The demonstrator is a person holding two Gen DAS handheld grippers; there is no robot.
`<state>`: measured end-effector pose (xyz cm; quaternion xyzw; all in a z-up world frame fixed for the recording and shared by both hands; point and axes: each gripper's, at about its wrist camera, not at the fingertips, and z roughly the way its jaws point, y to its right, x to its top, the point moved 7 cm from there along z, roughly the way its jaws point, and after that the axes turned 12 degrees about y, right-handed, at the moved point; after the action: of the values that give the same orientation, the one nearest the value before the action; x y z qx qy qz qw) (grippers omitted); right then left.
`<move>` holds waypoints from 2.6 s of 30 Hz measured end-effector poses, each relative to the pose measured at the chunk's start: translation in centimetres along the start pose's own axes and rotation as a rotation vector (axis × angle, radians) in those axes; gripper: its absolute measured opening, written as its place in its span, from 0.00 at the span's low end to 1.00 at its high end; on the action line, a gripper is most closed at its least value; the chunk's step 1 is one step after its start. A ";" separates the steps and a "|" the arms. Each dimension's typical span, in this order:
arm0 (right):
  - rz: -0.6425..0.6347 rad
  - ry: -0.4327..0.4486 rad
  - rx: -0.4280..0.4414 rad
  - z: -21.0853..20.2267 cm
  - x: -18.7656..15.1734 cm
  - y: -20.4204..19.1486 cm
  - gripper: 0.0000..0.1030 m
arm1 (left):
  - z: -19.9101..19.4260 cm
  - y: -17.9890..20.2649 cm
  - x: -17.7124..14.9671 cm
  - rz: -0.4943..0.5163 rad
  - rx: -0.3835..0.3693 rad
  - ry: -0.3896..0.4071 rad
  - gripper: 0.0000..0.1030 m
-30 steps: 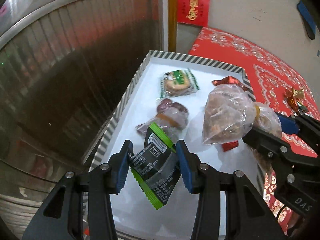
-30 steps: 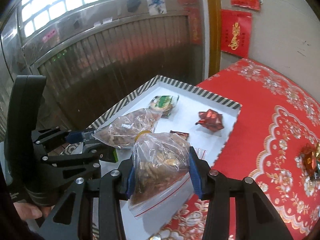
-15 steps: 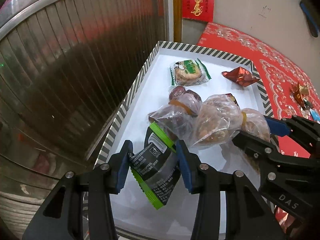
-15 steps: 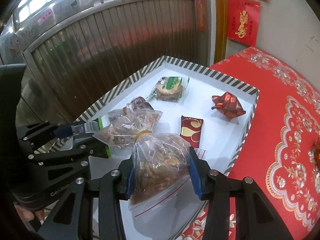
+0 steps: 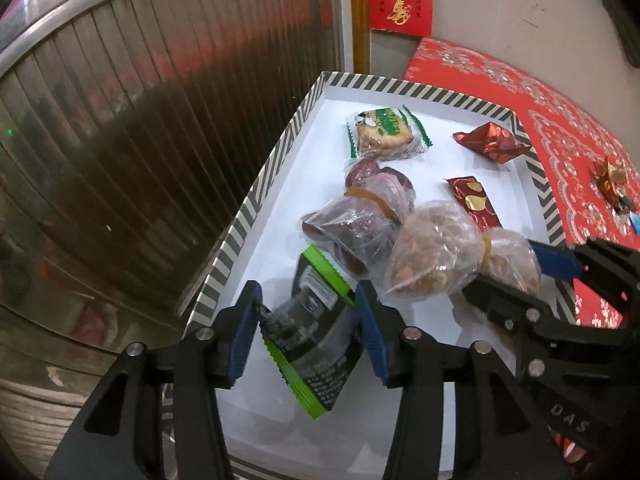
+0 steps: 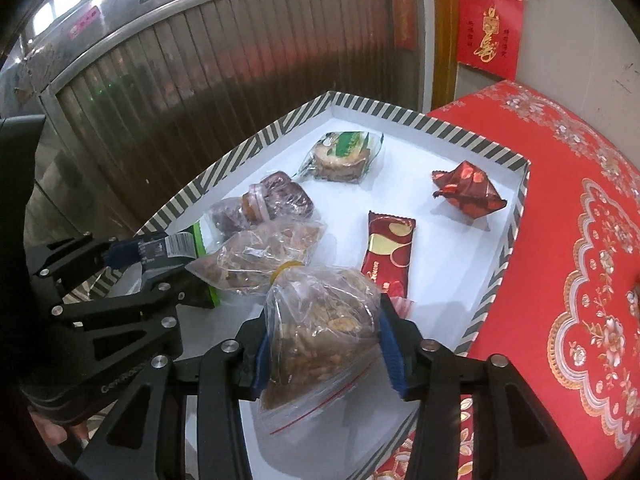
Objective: Organize snacks
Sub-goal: 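Carry the black-green packet and clear nut bag over the white tray, then open both tools to drop the packet and nut bag into the tray, then move both tools back over the snack pile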
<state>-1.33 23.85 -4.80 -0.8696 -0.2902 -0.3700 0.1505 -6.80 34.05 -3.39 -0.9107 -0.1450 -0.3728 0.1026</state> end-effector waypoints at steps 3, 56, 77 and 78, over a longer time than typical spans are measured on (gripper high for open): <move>0.013 0.001 0.007 -0.2 -0.1 0.0 0.50 | 0.1 -0.3 0.0 -0.008 0.012 -0.006 0.62; 0.497 0.187 -0.434 -24.0 -12.5 30.3 0.79 | -4.4 32.6 4.6 0.154 -0.424 -0.042 0.67; 0.541 0.177 -0.443 -25.5 -15.0 35.4 0.79 | 4.5 42.5 9.0 -0.025 -0.385 -0.160 0.67; 0.542 0.175 -0.443 -25.4 -15.1 35.6 0.79 | 4.8 42.5 9.0 -0.018 -0.378 -0.163 0.67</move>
<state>-1.95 -22.16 -0.17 -0.8915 0.0522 -0.4437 0.0754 16.87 -2.67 -3.75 -0.9396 -0.0884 -0.3193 -0.0858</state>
